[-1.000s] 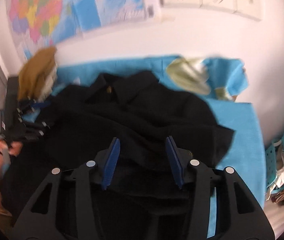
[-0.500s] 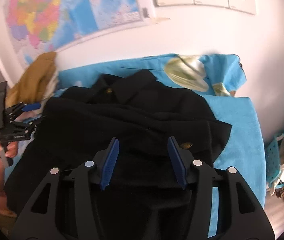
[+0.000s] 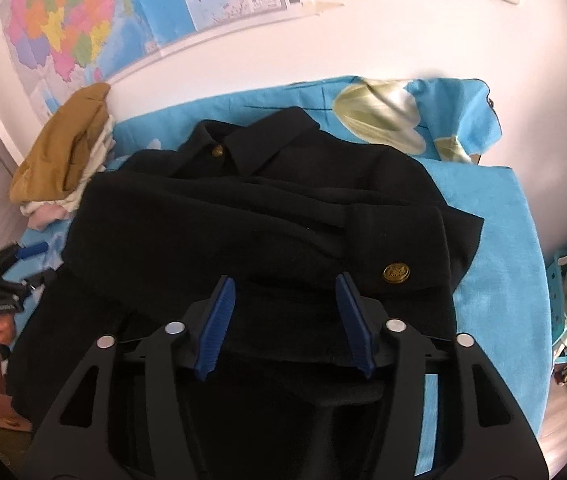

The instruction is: Fold large clothes

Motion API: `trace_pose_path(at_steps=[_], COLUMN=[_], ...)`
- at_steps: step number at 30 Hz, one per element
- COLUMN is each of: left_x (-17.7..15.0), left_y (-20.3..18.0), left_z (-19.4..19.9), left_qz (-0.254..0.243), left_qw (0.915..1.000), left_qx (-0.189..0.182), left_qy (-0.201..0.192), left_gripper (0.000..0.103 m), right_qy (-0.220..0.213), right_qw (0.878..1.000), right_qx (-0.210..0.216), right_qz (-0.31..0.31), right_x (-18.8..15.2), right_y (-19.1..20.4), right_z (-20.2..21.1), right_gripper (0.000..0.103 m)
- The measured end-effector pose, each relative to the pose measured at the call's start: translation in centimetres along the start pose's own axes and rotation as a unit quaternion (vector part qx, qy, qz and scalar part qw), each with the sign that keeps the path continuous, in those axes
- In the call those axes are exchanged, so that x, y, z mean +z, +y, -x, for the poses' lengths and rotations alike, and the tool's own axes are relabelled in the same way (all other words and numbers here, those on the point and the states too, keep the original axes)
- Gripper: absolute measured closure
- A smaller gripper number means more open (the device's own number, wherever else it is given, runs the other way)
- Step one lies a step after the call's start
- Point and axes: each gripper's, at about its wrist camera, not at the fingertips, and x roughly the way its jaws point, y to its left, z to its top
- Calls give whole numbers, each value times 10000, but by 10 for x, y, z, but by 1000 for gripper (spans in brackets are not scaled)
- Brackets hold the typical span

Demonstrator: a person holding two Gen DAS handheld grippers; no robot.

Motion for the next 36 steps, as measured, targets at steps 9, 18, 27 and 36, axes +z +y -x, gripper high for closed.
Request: trace_pose_path(at_steps=[9, 18, 27, 36], left_x=[-37, -70, -100, -118], left_y=[1, 8, 6, -5], left_z=[18, 37, 58, 69], left_qz=[98, 331, 567, 499], left_qw=[9980, 9905, 9819, 9719], left_qx=[-552, -1176, -1655, -2146], left_qy=[296, 635, 726, 828], left_gripper=[22, 21, 14, 6], right_qy=[-141, 95, 299, 131], right_qw=[9963, 9835, 9598, 9552], right_qx=[566, 959, 1900, 2321], right_qz=[-626, -1529, -2043, -1833], right_x=[-35, -116, -174, -173], right_y=[-12, -41, -36, -10], right_z=[57, 98, 113, 108], right_gripper=[27, 19, 16, 12])
